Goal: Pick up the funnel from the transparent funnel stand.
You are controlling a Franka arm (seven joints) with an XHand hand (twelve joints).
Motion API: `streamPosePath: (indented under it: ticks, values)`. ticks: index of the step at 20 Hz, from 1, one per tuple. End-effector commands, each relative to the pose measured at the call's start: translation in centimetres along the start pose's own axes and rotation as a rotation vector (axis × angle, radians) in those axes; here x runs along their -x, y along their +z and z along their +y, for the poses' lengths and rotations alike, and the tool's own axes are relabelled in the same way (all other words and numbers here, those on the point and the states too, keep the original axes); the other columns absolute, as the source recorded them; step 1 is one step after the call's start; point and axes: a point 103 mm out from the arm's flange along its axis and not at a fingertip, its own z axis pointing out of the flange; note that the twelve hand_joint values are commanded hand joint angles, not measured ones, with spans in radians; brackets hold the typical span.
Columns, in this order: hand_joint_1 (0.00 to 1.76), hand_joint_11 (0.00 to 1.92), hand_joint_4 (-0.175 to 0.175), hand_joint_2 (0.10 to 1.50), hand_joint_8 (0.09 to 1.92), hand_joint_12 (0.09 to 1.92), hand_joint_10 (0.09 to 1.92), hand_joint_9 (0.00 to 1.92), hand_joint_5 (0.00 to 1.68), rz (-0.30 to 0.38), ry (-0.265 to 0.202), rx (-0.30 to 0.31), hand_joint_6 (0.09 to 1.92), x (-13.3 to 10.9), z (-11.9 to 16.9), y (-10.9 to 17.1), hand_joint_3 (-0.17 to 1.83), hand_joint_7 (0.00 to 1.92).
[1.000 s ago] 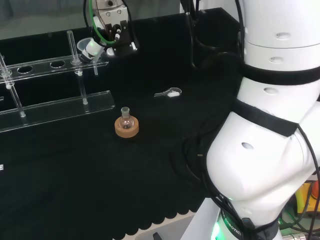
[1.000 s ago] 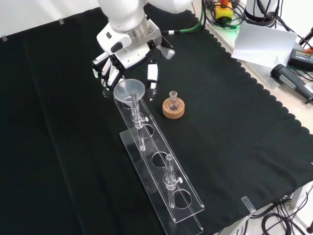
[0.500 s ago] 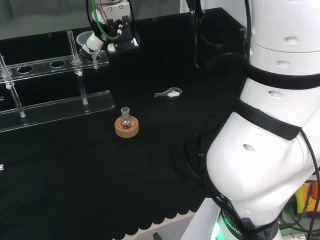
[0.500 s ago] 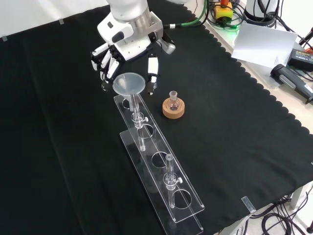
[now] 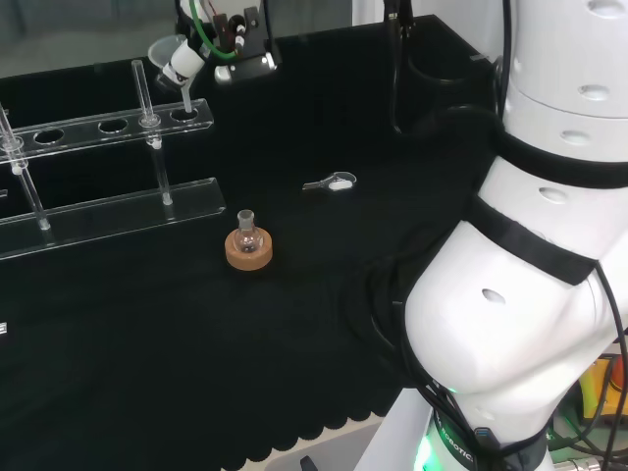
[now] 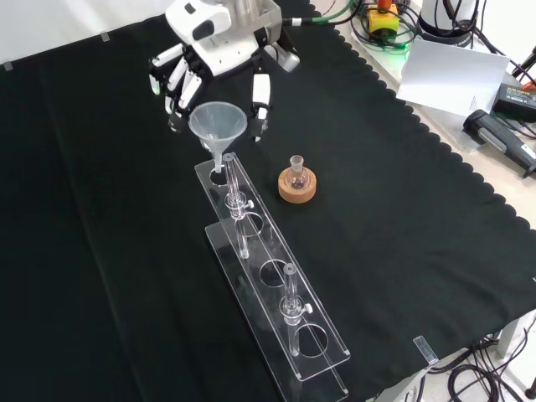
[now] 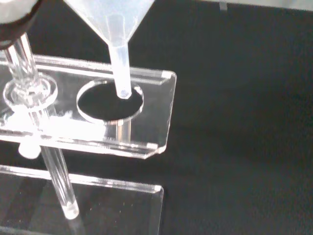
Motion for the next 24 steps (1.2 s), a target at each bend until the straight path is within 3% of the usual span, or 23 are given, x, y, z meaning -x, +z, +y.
streamPosePath:
  ticks: [1, 6, 16, 24]
  values:
    - [0.74, 0.0, 0.149, 0.59, 0.17, 1.24, 0.42, 0.67, 0.91, 0.007, 0.002, 0.034, 0.09, 0.9, -0.6, -1.4, 0.44, 1.09]
    - [0.75, 0.0, 0.174, 0.58, 0.17, 1.24, 0.41, 0.7, 1.01, 0.012, 0.008, 0.053, 0.13, 1.5, -1.2, -2.2, 0.48, 1.15]
    - [0.77, 0.0, 0.175, 0.57, 0.15, 1.27, 0.39, 0.74, 1.07, 0.015, 0.034, 0.052, 0.18, 3.3, -2.6, -3.4, 0.52, 1.19]
    - [0.78, 0.0, 0.175, 0.57, 0.14, 1.28, 0.37, 0.75, 1.07, 0.035, 0.132, 0.058, 0.2, 4.6, -2.1, -4.0, 0.54, 1.21]
